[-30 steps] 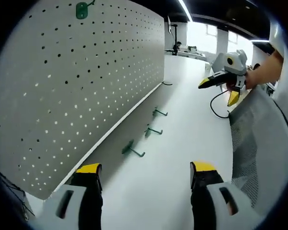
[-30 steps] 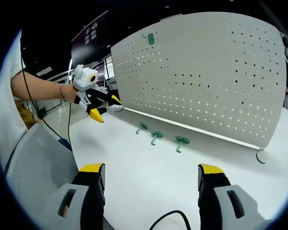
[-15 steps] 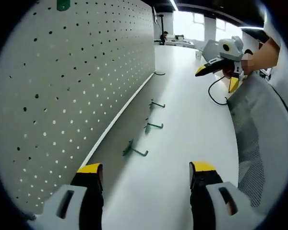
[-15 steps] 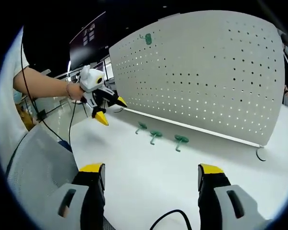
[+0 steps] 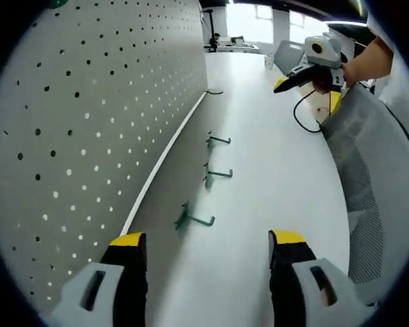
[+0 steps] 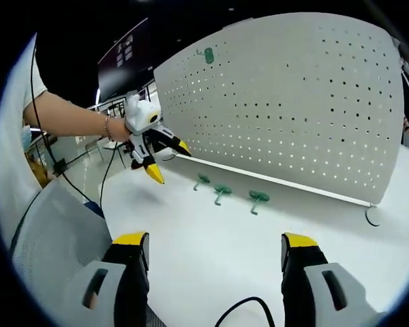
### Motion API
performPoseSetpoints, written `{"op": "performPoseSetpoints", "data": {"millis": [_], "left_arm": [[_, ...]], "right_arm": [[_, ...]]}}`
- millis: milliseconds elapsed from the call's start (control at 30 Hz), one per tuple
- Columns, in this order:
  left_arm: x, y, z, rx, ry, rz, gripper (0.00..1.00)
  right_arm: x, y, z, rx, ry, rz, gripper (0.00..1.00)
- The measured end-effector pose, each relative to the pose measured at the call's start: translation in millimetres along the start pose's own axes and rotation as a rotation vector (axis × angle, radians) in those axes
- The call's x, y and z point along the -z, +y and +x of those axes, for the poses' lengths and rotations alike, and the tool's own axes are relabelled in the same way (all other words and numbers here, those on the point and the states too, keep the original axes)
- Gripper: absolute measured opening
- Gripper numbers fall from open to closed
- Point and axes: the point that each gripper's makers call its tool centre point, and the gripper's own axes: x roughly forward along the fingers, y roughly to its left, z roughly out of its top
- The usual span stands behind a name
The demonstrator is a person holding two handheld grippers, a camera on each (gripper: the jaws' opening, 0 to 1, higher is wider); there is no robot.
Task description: Insert the hook assembly into the mounting plate slot until the hook locks in place.
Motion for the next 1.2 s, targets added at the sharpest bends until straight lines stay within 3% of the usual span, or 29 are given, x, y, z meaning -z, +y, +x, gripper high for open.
{"op": "performPoseSetpoints", "data": {"millis": [800, 1200], "left_arm": [[1.6, 18.3, 26, 0.091, 0.124, 0.209, 0.74], [5.7, 10.0, 42, 0.158, 0.186, 0.291, 0.71]], "right_arm": [[7.1, 4, 0, -0.008, 0.036, -0.024, 0.77], [8.8, 3, 0, -0.005, 0.046, -0.027, 0.77]]}}
